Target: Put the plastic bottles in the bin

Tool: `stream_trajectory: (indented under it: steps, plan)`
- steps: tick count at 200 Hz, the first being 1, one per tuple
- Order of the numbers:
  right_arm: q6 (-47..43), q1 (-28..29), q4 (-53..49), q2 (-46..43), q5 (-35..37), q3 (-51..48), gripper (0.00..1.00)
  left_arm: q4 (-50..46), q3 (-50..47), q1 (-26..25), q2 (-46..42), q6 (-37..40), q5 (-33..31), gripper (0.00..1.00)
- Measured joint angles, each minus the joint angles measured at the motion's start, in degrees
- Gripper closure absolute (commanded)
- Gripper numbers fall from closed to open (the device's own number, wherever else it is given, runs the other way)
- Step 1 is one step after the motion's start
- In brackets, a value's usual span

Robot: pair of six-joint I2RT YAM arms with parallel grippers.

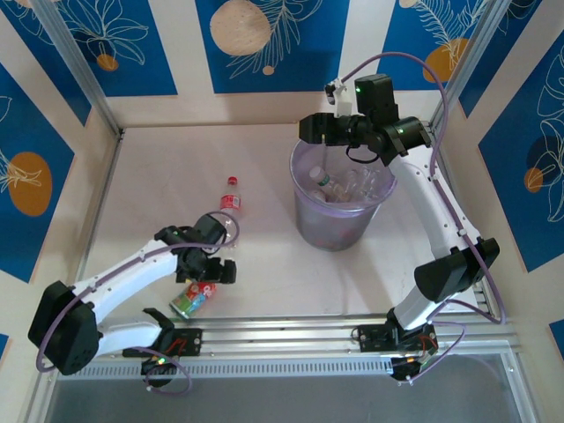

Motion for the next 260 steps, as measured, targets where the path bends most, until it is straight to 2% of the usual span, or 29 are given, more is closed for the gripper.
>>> stream_trajectory:
  steps: [39, 109, 163, 215, 260]
  plan:
    - [0.0, -0.1, 0.0, 0.0, 0.0, 0.0, 0.42, 0.0, -1.1, 0.0, 3.0, -0.9, -0.4, 0.0]
    - [0.0, -1.3, 0.8, -0.9, 0.0, -1.9, 0.41, 2.3, -2.8, 0.0, 6.8, -1.9, -0.7, 0.34]
    - [0.0, -1.3, 0.6, -2.1, -0.5, -2.6, 0.4, 3.2, 2.1, 0.0, 5.9, -0.7, -1.1, 0.41]
    - [0.4, 0.3, -0.1, -3.0, -3.9, -2.9, 0.28, 7.3, 10.6, 0.0, -3.5, 5.8, -2.3, 0.53]
    - [0.4, 6.7, -2.2, 0.0, -7.5, -0.5, 0.17, 22.3, 13.0, 0.0, -5.6, 12.6, -0.7, 0.56]
